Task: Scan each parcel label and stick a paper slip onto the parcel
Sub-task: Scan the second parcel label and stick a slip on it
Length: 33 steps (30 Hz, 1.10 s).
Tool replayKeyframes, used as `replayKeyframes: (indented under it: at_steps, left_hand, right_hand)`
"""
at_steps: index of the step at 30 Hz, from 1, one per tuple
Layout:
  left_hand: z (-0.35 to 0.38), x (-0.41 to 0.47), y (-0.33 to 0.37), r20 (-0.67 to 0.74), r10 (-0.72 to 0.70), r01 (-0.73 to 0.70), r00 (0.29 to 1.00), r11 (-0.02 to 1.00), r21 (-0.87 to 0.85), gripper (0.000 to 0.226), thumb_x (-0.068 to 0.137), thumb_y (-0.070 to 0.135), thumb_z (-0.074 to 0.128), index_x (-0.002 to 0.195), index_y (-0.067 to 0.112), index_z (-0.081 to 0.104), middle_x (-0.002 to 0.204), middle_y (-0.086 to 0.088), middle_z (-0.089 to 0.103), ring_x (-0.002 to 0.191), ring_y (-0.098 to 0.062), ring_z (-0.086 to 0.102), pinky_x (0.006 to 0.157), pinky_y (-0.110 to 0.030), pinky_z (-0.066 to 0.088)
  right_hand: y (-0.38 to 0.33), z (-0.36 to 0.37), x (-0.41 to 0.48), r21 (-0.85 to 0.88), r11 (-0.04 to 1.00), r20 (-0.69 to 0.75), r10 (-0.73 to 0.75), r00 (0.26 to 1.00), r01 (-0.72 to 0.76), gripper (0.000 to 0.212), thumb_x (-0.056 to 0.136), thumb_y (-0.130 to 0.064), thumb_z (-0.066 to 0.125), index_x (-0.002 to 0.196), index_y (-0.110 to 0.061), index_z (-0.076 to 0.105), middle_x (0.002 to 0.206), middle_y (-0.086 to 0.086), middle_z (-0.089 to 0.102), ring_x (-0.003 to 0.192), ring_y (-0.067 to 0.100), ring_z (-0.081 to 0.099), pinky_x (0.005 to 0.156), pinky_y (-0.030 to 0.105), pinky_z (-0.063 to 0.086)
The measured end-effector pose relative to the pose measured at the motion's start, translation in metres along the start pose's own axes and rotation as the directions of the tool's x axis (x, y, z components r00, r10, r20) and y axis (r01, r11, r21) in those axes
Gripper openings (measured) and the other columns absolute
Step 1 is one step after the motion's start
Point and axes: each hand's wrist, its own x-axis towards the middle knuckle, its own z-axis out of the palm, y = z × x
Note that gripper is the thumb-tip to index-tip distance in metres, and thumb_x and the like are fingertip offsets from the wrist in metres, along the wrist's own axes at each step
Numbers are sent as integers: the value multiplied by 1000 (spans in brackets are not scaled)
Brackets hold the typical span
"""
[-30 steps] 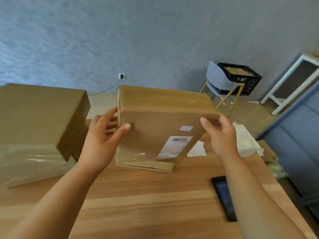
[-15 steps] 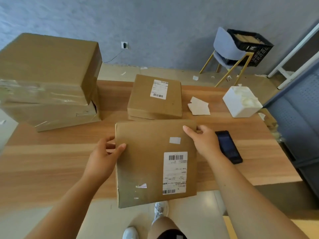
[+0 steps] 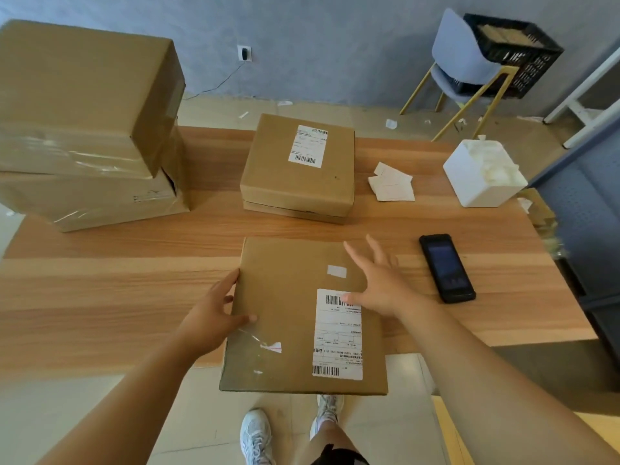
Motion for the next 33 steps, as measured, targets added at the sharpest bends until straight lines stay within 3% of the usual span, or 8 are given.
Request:
replayKeyframes:
  at_steps: [3,8,13,18,22,25,28,33]
  left_hand:
    - [-2,12,11,32,46,-47,998,998,41,85,75,16,76,144,28,29,140,11,41,121,-16,46,100,-45,43]
    - [1,16,30,-321,230,-92,919,915,392,58,78,22,70,131,23,48,134,-3,48,121,-31,40,100,-47,35]
    - [8,-4,21,-424,189,-30,886,935,354,62,75,33,74,129,23,47,131,-8,39,117,-33,31,100,-50,32]
    - [12,-25,-1,-429,19,77,903,976,206,78,72,48,72,136,27,35,139,-9,28,130,-34,25,104,-52,30]
    - [1,-41,-18,-393,-69,135,917,980,143,91,63,51,78,136,25,31,135,-7,34,119,-30,44,93,-48,45]
    - [-8,-46,-28,-322,-49,92,945,989,118,77,63,42,82,127,27,41,123,-1,49,104,-19,52,78,-36,50]
    - [-16,-44,-30,-270,-20,44,963,995,86,64,69,31,80,123,30,47,117,5,54,100,-12,53,68,-20,41]
    - [-18,-30,-17,-194,71,-47,978,991,125,60,76,20,74,129,30,48,115,13,57,113,-10,51,85,-27,44]
  right_hand:
    - [10,-11,2,-157,987,87,-25,996,39,109,68,-60,72,143,-56,-7,156,-21,-16,144,21,-16,113,53,0]
    - [19,-14,-10,-234,965,-57,111,992,-121,107,62,-82,56,148,-43,5,154,-1,16,137,30,17,107,48,31]
    - [17,9,-38,-269,923,-141,244,959,-274,111,61,-92,41,149,-34,5,148,12,24,128,35,36,91,44,41]
    - [-3,42,-60,-204,956,-235,161,959,-210,69,80,-74,44,127,-24,39,108,3,60,92,25,59,64,33,46]
    - [-25,54,-62,-141,975,-303,120,945,-169,39,89,-61,47,89,-22,47,70,-6,54,67,21,55,55,32,44]
    - [-38,47,-48,-74,994,-379,50,924,-85,37,91,-53,49,110,-22,55,101,0,61,91,23,59,74,37,51]
    - [-46,32,-29,-127,989,-285,-110,952,77,62,90,-50,54,144,-29,33,148,-1,34,136,24,28,107,41,30]
    - [-31,20,-20,-230,971,-69,-79,994,61,71,88,-60,49,148,-43,17,160,-13,-1,146,17,-5,116,43,5]
